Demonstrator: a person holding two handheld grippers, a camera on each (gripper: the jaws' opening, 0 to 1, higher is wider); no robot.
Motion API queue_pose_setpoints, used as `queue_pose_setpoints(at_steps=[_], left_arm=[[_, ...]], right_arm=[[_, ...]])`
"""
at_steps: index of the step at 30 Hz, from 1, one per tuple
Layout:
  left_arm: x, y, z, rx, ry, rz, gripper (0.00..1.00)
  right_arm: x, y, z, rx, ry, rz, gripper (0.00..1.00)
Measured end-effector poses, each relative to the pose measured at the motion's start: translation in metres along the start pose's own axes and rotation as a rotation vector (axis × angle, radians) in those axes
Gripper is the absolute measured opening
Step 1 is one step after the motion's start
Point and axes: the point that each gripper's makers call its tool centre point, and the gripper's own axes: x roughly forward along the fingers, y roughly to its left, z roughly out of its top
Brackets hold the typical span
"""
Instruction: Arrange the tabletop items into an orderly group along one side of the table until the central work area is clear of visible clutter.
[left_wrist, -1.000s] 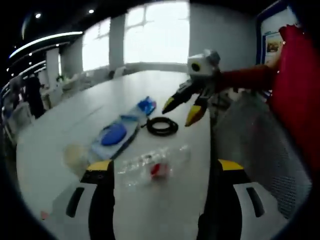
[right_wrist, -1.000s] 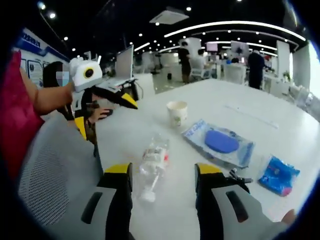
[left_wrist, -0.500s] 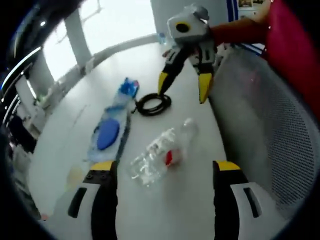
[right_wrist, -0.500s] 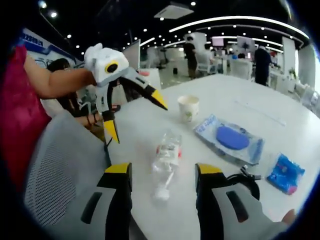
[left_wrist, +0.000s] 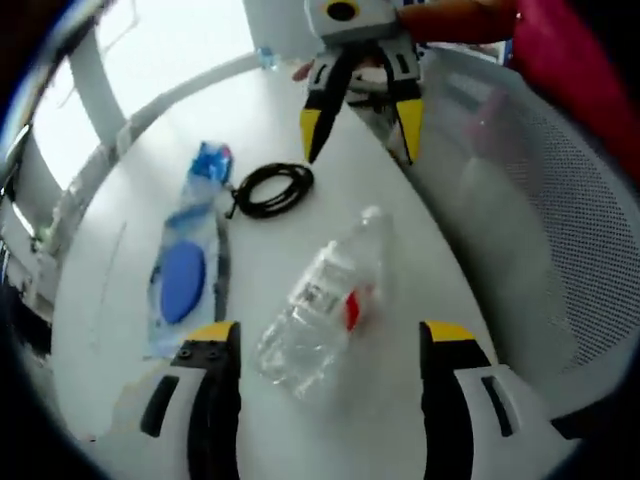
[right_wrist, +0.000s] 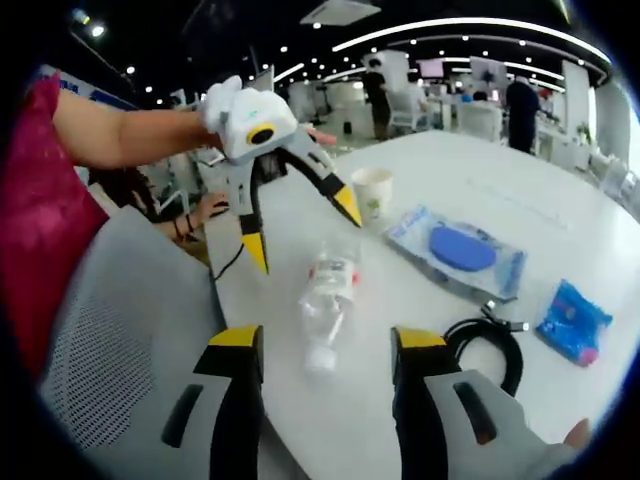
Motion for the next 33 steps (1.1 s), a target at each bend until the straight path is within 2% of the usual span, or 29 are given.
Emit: queue_pose_setpoints(at_steps=[9, 16, 27, 33], left_arm=[[0.015, 0.006, -0.006, 0.058, 0.025, -0.080, 0.65], [0.025, 0.001, -0.012, 0.099, 0.060, -0.134, 0.62], [0.032, 0.004, -0.012, 0.153, 0.066, -0.170, 0.52], [0.034, 0.003, -0.015, 0.176, 0.096, -0.190, 0.47]], right_arm=[[-0.002, 0.002, -0.011, 0.036, 0.011, 0.008, 0.52], [-0.002, 0.003, -0.015, 0.055, 0.010, 0.012, 0.52], [-0.004, 0.004, -0.015, 0.078, -0.006, 0.008, 0.52], [-0.005, 0.004, -0.014, 0.087, -0.016, 0.007, 0.52]])
